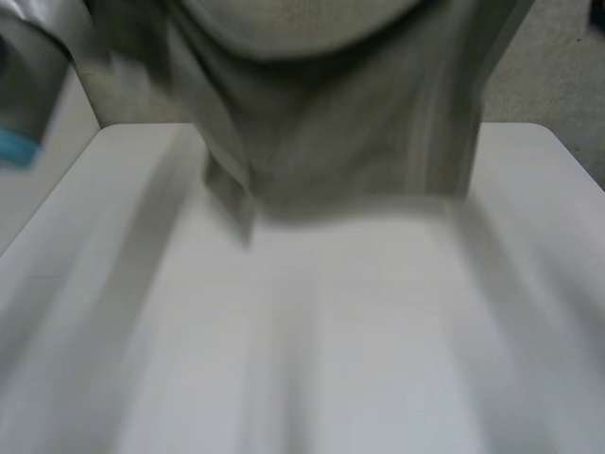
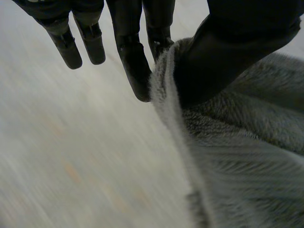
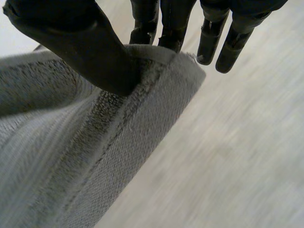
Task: Fold the towel.
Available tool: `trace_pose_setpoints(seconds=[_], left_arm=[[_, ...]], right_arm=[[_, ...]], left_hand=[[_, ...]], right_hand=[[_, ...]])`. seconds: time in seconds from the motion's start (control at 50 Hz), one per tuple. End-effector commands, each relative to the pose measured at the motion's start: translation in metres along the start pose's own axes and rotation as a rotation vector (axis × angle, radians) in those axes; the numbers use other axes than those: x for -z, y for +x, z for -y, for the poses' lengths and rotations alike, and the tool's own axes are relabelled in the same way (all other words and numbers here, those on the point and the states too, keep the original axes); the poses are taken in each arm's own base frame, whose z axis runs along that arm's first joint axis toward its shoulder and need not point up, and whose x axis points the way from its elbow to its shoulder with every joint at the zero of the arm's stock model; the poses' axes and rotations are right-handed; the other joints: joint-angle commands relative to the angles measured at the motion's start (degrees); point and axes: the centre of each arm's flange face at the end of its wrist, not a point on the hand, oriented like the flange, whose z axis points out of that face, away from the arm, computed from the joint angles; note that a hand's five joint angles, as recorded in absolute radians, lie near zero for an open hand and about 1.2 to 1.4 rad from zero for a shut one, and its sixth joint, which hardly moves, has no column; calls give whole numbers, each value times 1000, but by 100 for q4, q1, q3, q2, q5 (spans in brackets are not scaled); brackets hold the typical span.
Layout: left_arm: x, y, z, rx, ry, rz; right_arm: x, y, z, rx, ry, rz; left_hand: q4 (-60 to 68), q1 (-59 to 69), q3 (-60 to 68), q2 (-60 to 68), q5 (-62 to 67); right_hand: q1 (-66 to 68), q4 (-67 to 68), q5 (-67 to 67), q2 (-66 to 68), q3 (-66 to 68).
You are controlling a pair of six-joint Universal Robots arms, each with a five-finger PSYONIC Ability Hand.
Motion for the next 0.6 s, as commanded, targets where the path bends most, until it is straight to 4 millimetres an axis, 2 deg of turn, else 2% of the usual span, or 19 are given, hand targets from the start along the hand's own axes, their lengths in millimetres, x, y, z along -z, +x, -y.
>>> trace_pose_setpoints(seconds=[0.02, 0.08, 0.1, 0.12, 0.14, 0.16, 0.18, 0.2, 0.22, 0.24, 0.26, 0.28, 0.3, 0.32, 0.34, 0.38, 0.46, 0.52, 0.6], left_arm=[[5, -18, 54, 59, 160, 32], [22, -6, 26, 70, 77, -14], [32, 1, 11, 74, 36, -41], [32, 1, 11, 74, 36, -41], [44, 8, -9, 82, -15, -72], [60, 15, -33, 92, -78, -108], [61, 15, -33, 92, -79, -109], [78, 23, -54, 98, -134, -151], [78, 23, -54, 98, -135, -151], [95, 30, -71, 101, -175, -194], [113, 36, -86, 99, -212, -230], [113, 36, -86, 99, -212, -230], [130, 42, -101, 91, -248, -255], [145, 49, -113, 84, -279, -279], [145, 49, -113, 84, -279, -279], [170, 61, -134, 56, -347, -311], [188, 67, -148, 26, -410, -341], [201, 70, -155, -7, -450, -361], [203, 70, -158, -14, -461, -357]], right_arm=[[8, 7, 31, -49, 147, -10], [24, -3, 16, -49, 113, 74], [32, -8, 3, -52, 89, 125], [43, -13, -13, -67, 46, 177], [43, -13, -14, -67, 45, 177], [55, -19, -34, -94, -15, 225], [56, -19, -34, -94, -15, 225], [69, -25, -51, -125, -73, 265], [83, -29, -64, -141, -121, 289], [84, -29, -64, -141, -122, 289], [99, -31, -76, -146, -165, 296], [113, -31, -88, -138, -206, 297], [113, -31, -88, -138, -207, 297], [127, -33, -99, -128, -248, 297], [140, -37, -111, -121, -291, 306], [152, -41, -120, -114, -328, 317], [169, -43, -132, -99, -405, 315], [180, -30, -139, -97, -484, 270], [188, -18, -142, -137, -561, 214]], left_hand=[[-376, 546, -331, 340, 431], [-376, 546, -331, 340, 431], [-376, 546, -331, 340, 431], [-376, 546, -331, 340, 431], [-376, 546, -331, 340, 431], [-376, 546, -331, 340, 431], [-376, 546, -331, 340, 431], [-376, 546, -331, 340, 431], [-376, 546, -331, 340, 431], [-376, 546, -331, 340, 431], [-376, 546, -331, 340, 431], [-376, 546, -331, 340, 431], [-376, 546, -331, 340, 431], [-376, 546, -331, 340, 431], [-376, 546, -331, 340, 431], [-376, 546, -331, 340, 431], [-376, 546, -331, 340, 431], [-376, 546, -331, 340, 431], [-376, 546, -331, 340, 431]], right_hand=[[388, -435, 326, 438, -302], [388, -435, 326, 438, -302], [388, -435, 326, 438, -302], [388, -435, 326, 438, -302], [388, -435, 326, 438, -302], [388, -435, 326, 438, -302], [388, -435, 326, 438, -302], [388, -435, 326, 438, -302], [388, -435, 326, 438, -302], [388, -435, 326, 438, -302], [388, -435, 326, 438, -302], [388, -435, 326, 438, -302], [388, -435, 326, 438, -302], [388, -435, 326, 438, -302], [388, -435, 326, 438, -302], [388, -435, 326, 438, -302], [388, -435, 326, 438, -302], [388, -435, 326, 438, -302], [388, -435, 326, 438, -302]])
